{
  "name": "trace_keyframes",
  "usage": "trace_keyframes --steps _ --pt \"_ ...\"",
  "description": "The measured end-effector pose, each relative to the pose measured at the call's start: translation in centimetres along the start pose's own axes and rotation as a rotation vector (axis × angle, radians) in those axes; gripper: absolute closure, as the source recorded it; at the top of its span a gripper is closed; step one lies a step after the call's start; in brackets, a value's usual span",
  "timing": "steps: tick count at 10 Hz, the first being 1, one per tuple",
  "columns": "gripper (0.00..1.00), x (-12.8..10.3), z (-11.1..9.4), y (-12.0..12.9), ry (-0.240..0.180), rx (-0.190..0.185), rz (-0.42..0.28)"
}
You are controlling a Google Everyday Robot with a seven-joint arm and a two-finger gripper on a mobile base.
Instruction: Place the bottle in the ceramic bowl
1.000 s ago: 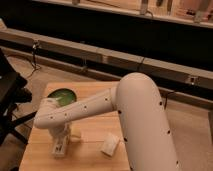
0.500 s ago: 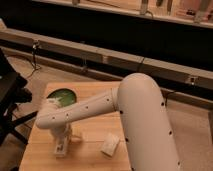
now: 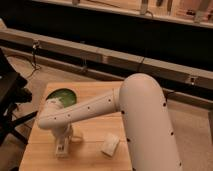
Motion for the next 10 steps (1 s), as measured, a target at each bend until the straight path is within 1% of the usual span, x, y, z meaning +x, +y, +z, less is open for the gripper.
trace_keyframes --steps 5,6,7,8,10 --pt "0.21 -0.2 0.3 0.6 -0.002 0.006 0.002" --pt "0.28 -0.2 0.4 0.8 -0.003 0.007 0.003" --pt "0.32 -0.2 0.4 0.8 -0.003 0.009 0.004" --pt "0.45 -0.3 0.4 1.1 -0.002 0.012 0.005" --pt "0.55 -0.4 0.5 1.4 -0.001 0.015 0.007"
